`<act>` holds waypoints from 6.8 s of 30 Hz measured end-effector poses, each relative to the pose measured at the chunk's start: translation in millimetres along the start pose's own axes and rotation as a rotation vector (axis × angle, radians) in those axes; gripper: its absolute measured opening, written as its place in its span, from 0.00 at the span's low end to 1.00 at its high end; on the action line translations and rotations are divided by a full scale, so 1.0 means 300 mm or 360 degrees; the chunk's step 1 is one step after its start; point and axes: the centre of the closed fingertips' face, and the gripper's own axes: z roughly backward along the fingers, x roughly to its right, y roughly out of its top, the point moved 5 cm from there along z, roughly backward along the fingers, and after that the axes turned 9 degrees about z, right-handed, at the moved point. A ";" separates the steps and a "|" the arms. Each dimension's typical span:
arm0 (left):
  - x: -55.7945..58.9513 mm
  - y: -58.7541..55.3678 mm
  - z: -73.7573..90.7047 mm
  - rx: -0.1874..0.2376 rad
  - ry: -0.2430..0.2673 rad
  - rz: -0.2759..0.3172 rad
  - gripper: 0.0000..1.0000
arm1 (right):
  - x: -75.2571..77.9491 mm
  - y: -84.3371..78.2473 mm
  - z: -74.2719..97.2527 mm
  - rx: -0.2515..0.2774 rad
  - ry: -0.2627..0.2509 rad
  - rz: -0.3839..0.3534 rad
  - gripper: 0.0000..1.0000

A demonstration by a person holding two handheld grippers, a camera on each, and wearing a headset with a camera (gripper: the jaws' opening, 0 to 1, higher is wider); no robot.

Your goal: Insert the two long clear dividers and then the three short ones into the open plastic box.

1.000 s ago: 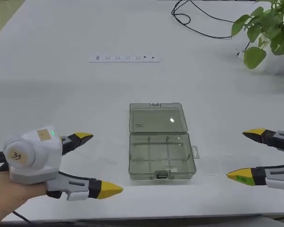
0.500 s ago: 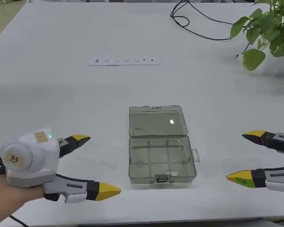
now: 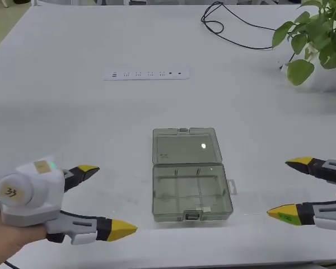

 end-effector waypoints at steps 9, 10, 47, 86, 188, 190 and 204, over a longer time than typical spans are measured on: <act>-0.073 -0.015 0.017 -0.0019 0.0136 0.0097 0.94 | 0.006 -0.004 0.000 0.0004 -0.0009 -0.0009 0.78; -0.080 -0.018 0.019 -0.0026 0.0149 0.0108 0.92 | 0.006 -0.005 0.000 0.0005 -0.0009 -0.0013 0.78; -0.224 -0.168 -0.002 -0.0589 0.0520 0.0429 0.46 | -0.010 -0.020 -0.016 0.0033 -0.0016 -0.0077 0.76; -0.241 -0.170 -0.024 -0.0891 0.0664 0.0293 0.32 | -0.023 -0.018 -0.034 0.0046 -0.0005 -0.0084 0.75; 0.252 0.227 -0.163 0.0136 -0.0017 0.0693 0.30 | -0.179 0.403 -0.243 0.0296 -0.0020 -0.0747 0.23; 0.259 0.229 -0.166 0.0137 -0.0023 0.0679 0.30 | -0.183 0.403 -0.252 0.0291 -0.0017 -0.0755 0.21; 0.283 0.231 -0.174 0.0099 -0.0032 0.0570 0.30 | -0.194 0.397 -0.273 0.0265 -0.0035 -0.0862 0.08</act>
